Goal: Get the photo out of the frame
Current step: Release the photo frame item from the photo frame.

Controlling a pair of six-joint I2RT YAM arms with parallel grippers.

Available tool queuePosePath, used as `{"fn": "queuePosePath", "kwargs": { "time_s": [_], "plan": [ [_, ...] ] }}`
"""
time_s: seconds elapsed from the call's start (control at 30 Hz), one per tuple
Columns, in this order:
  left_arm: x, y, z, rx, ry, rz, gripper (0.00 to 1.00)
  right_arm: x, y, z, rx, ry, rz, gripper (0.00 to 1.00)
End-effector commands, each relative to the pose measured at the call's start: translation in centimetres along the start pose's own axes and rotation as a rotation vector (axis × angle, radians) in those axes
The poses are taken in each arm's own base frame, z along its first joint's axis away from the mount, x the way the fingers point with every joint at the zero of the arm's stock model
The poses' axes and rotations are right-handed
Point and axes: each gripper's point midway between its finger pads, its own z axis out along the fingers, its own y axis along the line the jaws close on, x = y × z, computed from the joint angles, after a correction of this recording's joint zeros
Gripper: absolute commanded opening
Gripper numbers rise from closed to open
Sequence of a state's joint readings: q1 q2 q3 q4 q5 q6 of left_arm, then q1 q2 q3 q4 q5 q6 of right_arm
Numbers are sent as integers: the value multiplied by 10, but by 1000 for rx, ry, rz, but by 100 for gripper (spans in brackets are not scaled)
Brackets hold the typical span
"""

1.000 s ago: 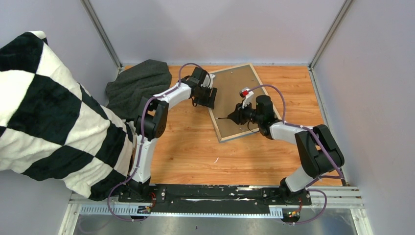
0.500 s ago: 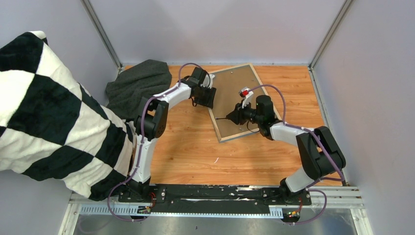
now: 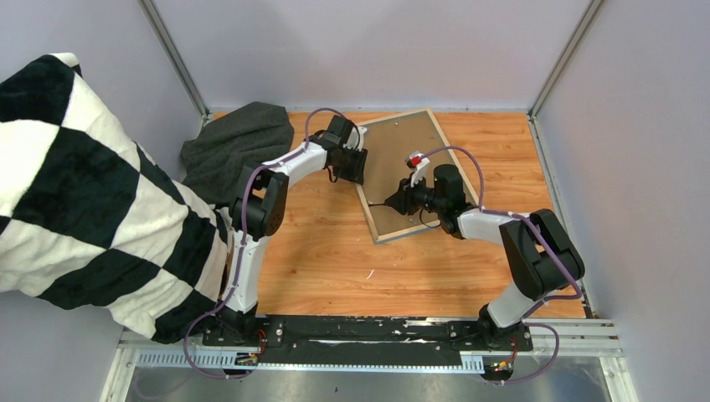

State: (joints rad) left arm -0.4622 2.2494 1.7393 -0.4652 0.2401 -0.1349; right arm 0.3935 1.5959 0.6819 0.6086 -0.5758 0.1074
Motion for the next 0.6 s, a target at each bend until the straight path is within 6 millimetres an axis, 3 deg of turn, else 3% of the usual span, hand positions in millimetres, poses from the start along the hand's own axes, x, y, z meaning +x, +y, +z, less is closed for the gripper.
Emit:
{"fn": "queuePosePath", "kwargs": {
  "time_s": [0.0, 0.17, 0.33, 0.57],
  "plan": [
    [78, 15, 28, -29, 230, -13, 34, -2, -5, 7, 32, -6, -32, 0],
    [79, 16, 27, -32, 235, -5, 24, -15, -17, 7, 106, -59, -54, 0],
    [81, 18, 27, -38, 242, 7, 6, -22, -27, 10, 150, -81, -4, 0],
    [82, 20, 25, -47, 246, 21, 0, -18, -42, 12, 218, -76, 57, 0]
  ]
}}
